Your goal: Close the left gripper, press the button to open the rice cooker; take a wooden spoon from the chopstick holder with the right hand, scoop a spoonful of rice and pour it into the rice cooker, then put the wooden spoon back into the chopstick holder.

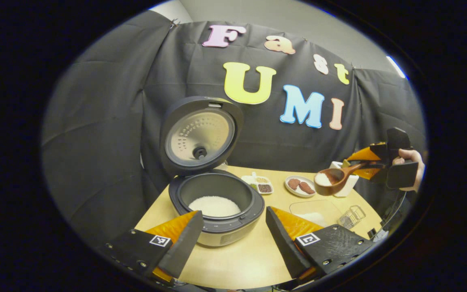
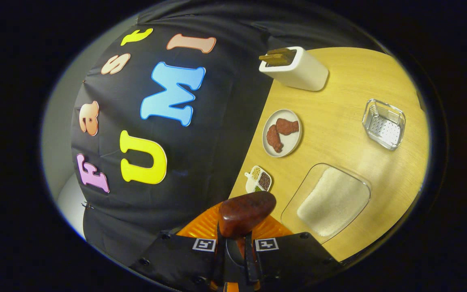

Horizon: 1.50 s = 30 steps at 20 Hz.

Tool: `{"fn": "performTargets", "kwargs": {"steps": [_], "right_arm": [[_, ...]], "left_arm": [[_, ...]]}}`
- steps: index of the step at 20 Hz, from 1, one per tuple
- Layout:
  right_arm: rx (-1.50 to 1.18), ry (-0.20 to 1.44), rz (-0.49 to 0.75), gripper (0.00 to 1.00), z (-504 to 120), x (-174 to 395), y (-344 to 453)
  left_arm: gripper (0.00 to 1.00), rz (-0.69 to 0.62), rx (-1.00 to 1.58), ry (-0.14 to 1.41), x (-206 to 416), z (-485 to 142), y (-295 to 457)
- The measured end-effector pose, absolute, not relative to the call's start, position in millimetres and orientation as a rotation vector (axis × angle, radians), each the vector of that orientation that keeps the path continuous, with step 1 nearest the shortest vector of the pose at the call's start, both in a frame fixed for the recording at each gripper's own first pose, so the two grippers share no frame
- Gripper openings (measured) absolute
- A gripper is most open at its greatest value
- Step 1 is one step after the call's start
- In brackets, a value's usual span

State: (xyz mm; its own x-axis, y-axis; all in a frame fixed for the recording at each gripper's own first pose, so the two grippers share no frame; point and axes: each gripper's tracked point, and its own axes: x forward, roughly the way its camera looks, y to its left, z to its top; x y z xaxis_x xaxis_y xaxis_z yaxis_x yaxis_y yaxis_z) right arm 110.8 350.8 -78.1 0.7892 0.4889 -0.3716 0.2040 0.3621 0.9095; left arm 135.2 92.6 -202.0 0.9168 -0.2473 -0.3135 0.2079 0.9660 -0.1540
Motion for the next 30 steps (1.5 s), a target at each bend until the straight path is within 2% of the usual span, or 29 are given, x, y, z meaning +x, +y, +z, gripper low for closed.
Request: {"fn": "performTargets", "kwargs": {"steps": [1,2,7,8,9,10,11,12,13,14,21,30], "right_arm": [[1.209,0.685,0.234,0.17,-74.7,111.4,365.7],[1.207,0.700,0.269,0.21,-71.4,112.7,382.0],[1.180,0.755,0.376,0.20,-65.5,116.8,450.7],[1.163,0.765,0.399,0.17,-66.2,118.9,466.7],[1.145,0.770,0.413,0.20,-67.7,120.3,479.0],[1.123,0.769,0.425,0.17,-68.6,122.1,490.6],[1.094,0.766,0.442,0.21,-69.7,124.0,504.5],[1.067,0.760,0.454,0.21,-70.3,124.8,514.5],[1.033,0.751,0.469,0.17,-71.4,125.3,525.8],[0.992,0.741,0.483,0.21,-73.1,126.5,536.1],[0.669,0.633,0.567,0.21,-95.2,130.9,587.8],[0.448,0.518,0.643,0.20,-111.4,135.6,615.5]], "left_arm": [[0.96,-0.224,-0.114,0.339,134.7,-202.6,97.0],[0.96,-0.213,-0.114,0.341,134.3,-203.0,100.9],[0.96,-0.161,-0.123,0.350,129.2,-207.1,124.4],[0.96,-0.150,-0.121,0.350,128.0,-207.5,130.4],[0.96,-0.139,-0.120,0.352,127.8,-206.6,135.4],[0.96,-0.128,-0.118,0.355,127.9,-205.9,140.1],[0.96,-0.117,-0.117,0.358,125.3,-209.3,143.2],[0.96,-0.106,-0.117,0.364,125.4,-210.6,149.5],[0.96,-0.097,-0.117,0.369,126.1,-212.9,155.2],[0.96,-0.087,-0.118,0.374,126.5,-214.8,160.6],[0.96,-0.040,-0.117,0.386,131.8,-218.6,183.8],[0.96,-0.015,-0.122,0.404,132.0,-226.4,191.5]]}}
